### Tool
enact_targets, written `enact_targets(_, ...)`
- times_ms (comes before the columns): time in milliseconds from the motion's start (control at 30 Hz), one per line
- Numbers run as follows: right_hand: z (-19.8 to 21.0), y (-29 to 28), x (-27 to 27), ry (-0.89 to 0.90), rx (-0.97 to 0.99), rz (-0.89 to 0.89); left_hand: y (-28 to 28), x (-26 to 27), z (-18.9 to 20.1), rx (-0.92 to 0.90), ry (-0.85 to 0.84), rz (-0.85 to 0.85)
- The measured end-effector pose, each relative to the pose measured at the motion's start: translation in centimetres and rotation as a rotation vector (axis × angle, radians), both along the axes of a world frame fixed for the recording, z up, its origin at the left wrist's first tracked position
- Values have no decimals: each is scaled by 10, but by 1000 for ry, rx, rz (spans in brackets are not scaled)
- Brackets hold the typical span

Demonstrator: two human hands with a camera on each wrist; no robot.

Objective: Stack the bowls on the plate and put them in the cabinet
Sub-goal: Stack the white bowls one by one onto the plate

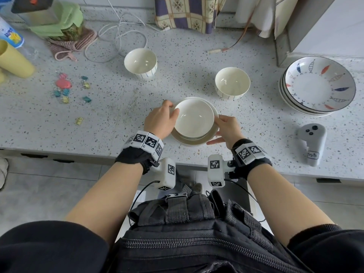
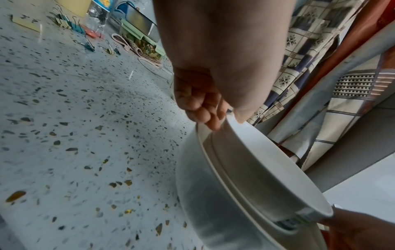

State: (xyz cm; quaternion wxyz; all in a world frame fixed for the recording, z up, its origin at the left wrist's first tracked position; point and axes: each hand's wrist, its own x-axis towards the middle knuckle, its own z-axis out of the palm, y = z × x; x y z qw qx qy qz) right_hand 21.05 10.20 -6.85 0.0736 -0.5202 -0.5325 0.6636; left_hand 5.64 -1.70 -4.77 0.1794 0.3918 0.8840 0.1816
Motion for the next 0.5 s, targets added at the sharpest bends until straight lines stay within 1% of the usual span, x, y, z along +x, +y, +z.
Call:
enact_targets(267, 8, 8, -28, -19, -13, -38, 6, -44, 8, 5, -73, 52)
enact_targets(433, 12, 13, -54, -25, -27, -88, 11, -83, 4, -26, -100, 97)
enact_targets(500, 14, 15, -64, -30, -29, -95, 14, -100, 1, -28, -117, 142)
